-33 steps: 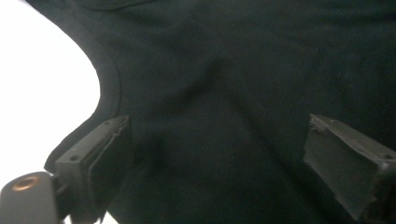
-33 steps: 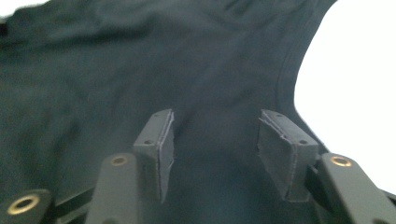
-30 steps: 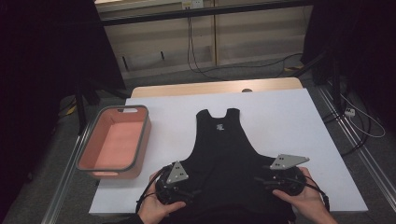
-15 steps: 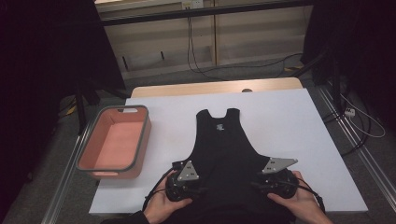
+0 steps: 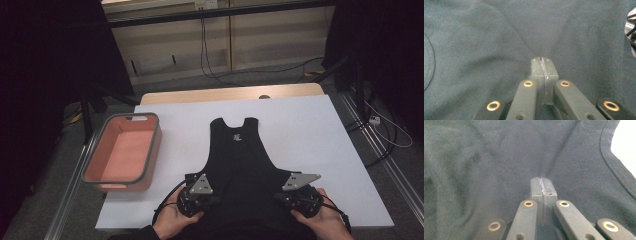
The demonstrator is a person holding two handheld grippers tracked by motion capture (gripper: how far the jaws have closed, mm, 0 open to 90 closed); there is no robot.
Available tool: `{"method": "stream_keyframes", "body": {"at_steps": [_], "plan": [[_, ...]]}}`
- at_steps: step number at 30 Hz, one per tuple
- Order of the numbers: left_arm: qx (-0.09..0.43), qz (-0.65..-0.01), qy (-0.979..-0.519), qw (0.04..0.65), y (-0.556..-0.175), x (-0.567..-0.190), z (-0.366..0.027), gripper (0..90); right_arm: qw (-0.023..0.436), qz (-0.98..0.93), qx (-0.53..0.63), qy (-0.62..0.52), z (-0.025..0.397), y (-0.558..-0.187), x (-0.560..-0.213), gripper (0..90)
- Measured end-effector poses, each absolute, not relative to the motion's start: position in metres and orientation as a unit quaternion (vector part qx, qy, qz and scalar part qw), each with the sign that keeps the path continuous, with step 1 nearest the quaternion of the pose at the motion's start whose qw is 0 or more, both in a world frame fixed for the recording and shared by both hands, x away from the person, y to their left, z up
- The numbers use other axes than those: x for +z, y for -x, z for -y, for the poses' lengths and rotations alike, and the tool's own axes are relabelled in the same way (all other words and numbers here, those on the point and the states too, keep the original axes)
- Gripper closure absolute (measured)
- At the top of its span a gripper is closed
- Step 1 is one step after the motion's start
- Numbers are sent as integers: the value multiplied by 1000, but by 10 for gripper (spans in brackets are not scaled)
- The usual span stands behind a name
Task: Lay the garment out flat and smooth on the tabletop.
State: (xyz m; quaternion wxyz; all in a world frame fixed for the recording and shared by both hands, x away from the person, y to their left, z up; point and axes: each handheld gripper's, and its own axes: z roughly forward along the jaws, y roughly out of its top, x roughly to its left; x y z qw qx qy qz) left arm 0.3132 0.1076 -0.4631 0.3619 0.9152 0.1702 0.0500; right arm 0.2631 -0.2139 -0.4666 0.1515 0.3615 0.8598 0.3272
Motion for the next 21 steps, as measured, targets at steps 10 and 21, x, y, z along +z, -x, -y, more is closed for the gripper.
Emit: {"method": "stream_keyframes", "body": {"at_steps": [10, 21], "plan": [[27, -169, -920, 351, -303, -461, -120, 900, 152, -861, 327, -358, 215, -247, -467, 900], [19, -159, -927, 340, -273, -459, -127, 900, 136, -864, 333, -352, 213, -228, -467, 900]]}}
